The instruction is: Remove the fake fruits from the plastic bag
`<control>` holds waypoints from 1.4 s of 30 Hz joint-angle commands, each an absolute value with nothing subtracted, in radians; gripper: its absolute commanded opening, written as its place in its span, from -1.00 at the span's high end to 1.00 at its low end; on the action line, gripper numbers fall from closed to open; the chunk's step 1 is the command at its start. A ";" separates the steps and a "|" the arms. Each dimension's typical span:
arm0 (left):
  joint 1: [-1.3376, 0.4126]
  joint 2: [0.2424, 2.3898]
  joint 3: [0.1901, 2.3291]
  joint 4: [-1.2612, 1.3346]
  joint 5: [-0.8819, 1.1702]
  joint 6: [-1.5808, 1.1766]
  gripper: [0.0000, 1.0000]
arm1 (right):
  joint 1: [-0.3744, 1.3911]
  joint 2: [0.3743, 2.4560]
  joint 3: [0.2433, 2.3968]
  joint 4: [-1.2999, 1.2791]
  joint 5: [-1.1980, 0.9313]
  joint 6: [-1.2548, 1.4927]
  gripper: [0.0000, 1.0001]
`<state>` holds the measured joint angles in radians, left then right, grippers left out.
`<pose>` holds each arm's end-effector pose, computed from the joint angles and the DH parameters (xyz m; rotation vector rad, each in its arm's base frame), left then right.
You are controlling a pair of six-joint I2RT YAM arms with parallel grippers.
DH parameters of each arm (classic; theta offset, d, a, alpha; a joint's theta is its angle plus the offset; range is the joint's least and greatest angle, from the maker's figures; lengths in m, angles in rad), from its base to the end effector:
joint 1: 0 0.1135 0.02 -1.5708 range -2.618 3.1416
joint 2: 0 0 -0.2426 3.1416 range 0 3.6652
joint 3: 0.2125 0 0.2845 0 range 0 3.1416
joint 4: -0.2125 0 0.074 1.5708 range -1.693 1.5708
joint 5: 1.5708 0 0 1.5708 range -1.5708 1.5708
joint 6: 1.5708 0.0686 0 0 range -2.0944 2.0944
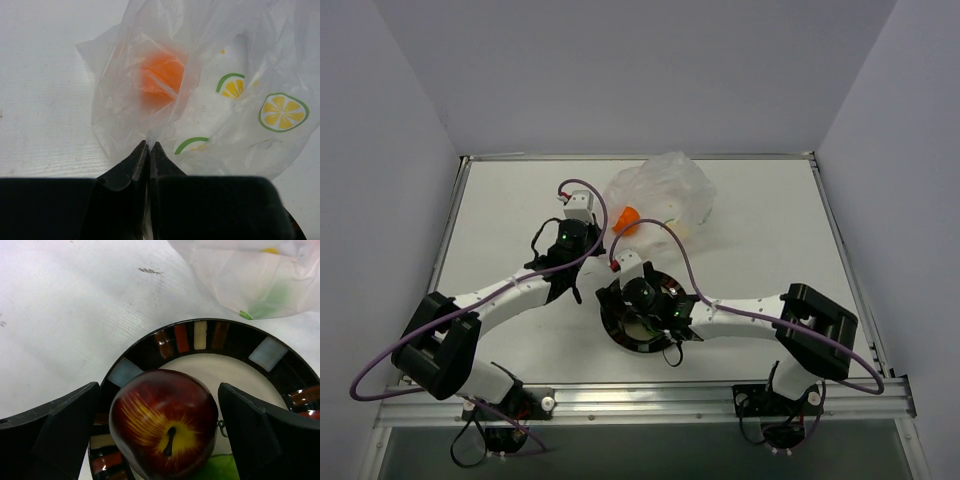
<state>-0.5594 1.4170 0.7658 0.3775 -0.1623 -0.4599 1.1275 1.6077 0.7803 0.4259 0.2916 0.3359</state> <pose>0.3253 -0.1906 0.1941 -0.0222 1.8781 -0.5601 0.1851 0.3438 0.1372 -0.5937 1.9266 0.6680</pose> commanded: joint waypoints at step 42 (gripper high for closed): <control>-0.549 1.424 0.753 0.433 -0.207 -0.472 0.95 | 0.666 2.078 1.430 0.330 0.011 0.106 -1.00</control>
<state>-0.5560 1.4437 0.7403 0.4019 -0.1860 -0.4660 0.6613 2.0644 1.3891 0.3172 0.0891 0.1249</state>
